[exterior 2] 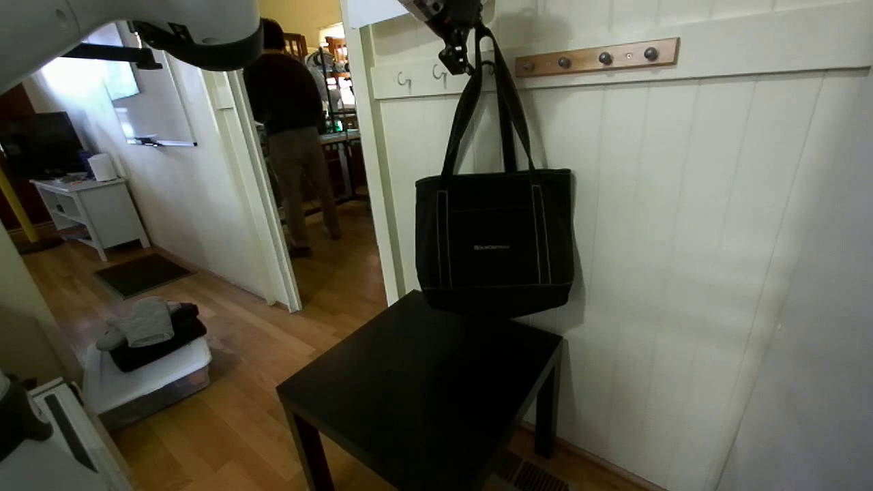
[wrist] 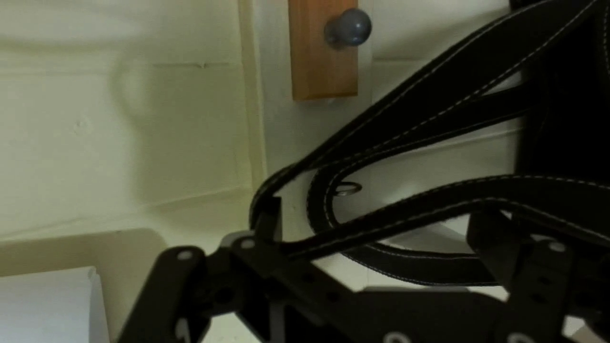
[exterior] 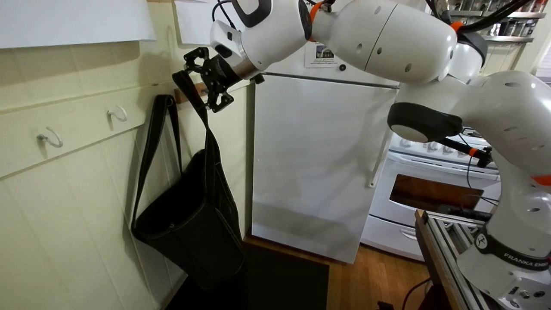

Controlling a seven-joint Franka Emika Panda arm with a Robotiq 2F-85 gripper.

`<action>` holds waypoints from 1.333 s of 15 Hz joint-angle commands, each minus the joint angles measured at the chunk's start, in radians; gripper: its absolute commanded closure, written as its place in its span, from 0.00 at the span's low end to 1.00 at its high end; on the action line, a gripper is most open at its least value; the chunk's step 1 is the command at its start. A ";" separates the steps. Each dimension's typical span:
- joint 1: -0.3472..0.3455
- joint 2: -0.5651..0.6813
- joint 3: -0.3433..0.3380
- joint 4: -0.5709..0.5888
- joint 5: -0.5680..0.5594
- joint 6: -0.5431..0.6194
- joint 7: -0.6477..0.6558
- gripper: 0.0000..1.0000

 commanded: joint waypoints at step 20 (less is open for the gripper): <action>-0.050 0.051 0.066 0.045 0.136 -0.177 -0.071 0.00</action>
